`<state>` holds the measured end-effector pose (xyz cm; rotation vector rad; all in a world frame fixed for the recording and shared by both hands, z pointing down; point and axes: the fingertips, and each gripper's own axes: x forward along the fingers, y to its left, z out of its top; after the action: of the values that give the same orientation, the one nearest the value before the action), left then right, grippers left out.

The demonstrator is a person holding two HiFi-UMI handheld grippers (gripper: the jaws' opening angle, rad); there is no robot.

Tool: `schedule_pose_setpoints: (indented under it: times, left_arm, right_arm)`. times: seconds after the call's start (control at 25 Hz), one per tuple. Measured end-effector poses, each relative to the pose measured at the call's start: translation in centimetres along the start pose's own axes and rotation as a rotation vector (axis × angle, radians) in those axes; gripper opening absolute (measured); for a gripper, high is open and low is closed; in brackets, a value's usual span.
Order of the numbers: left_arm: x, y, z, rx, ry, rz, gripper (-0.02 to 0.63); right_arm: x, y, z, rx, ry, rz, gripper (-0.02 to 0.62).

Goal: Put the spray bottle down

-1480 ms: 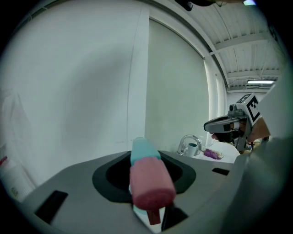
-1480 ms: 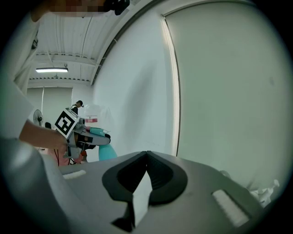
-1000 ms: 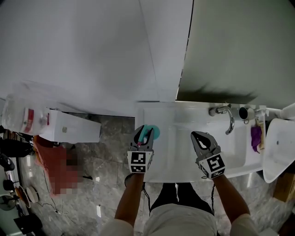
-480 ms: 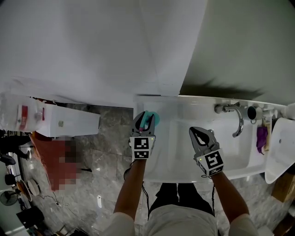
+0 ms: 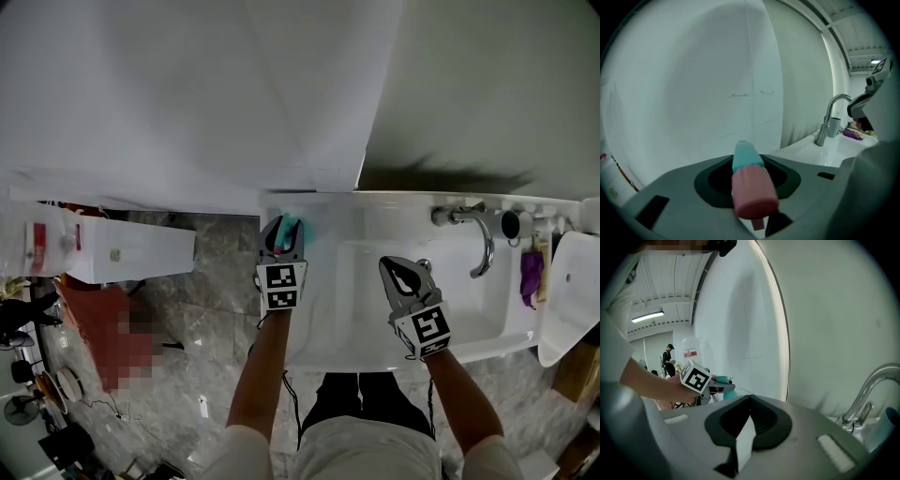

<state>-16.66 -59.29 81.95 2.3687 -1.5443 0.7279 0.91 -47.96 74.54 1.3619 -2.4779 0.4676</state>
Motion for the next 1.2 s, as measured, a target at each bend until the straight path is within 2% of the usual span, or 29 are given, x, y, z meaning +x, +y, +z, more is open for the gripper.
schedule_pose_setpoints:
  times: [0.28, 0.36, 0.68, 0.92, 1.2]
  left_arm:
    - [0.9, 0.0, -0.2, 0.032, -0.005, 0.016, 0.161]
    - [1.2, -0.1, -0.5, 0.036, 0.004, 0.015, 0.223]
    - [0.8, -0.1, -0.5, 0.014, -0.038, 0.02, 0.359]
    - [-0.9, -0.1, -0.1, 0.008, -0.055, 0.024, 0.373]
    - [-4.6, 0.0, 1.3, 0.006, -0.06, 0.022, 0.373]
  right_arm:
    - [0.3, -0.2, -0.4, 0.009, 0.006, 0.0, 0.011]
    - [0.3, -0.3, -0.5, 0.009, 0.008, -0.002, 0.011]
    - [0.1, -0.5, -0.4, 0.007, 0.012, -0.007, 0.011]
    - [-0.4, -0.2, 0.4, -0.009, 0.005, -0.009, 0.011]
    - [-2.2, 0.7, 3.3, -0.037, -0.023, -0.014, 0.011]
